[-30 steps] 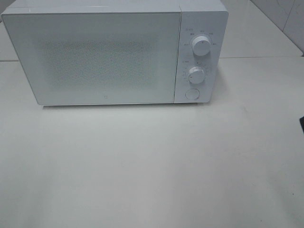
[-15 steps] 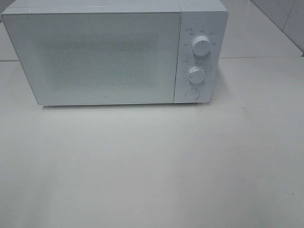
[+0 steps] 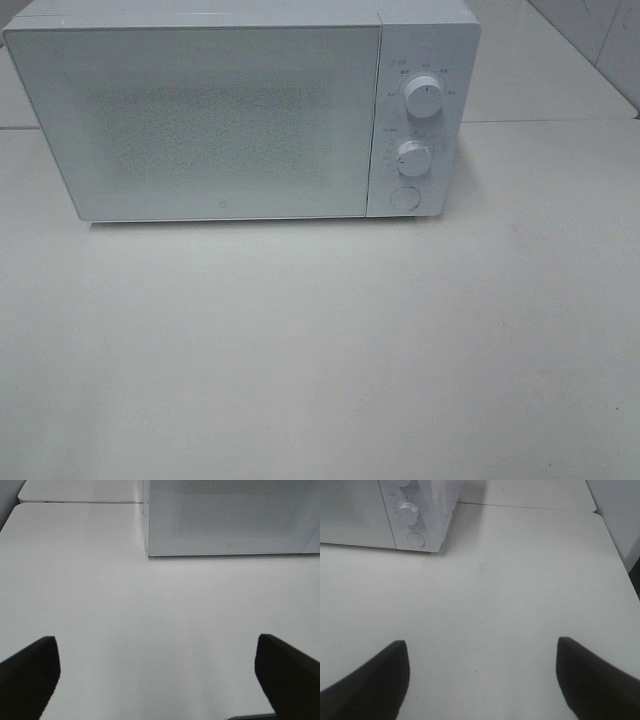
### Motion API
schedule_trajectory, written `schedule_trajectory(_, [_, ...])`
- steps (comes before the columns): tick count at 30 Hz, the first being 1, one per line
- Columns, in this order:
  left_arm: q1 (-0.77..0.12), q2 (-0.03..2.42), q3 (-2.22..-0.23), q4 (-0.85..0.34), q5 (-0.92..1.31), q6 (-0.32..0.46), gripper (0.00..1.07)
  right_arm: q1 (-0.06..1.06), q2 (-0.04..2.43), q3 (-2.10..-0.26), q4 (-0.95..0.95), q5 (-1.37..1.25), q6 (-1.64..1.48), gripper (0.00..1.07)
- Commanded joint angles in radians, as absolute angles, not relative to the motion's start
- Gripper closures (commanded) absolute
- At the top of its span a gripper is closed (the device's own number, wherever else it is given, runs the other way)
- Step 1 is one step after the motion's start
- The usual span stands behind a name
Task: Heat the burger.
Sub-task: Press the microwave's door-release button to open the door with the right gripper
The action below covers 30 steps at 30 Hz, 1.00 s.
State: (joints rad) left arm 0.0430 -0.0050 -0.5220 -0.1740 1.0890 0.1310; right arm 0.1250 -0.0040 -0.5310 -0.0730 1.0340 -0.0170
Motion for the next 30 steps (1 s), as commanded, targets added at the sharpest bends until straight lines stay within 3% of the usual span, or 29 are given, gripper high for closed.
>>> schedule_trajectory(1, [0.045, -0.022, -0.521, -0.179, 1.077, 0.129, 0.09, 0.117, -0.029, -0.525, -0.071, 1.009, -0.007, 0.31])
schedule_trajectory(30, [0.045, -0.011, -0.521, -0.179, 1.077, 0.129, 0.09, 0.119, -0.029, -0.494, -0.061, 0.957, 0.000, 0.31])
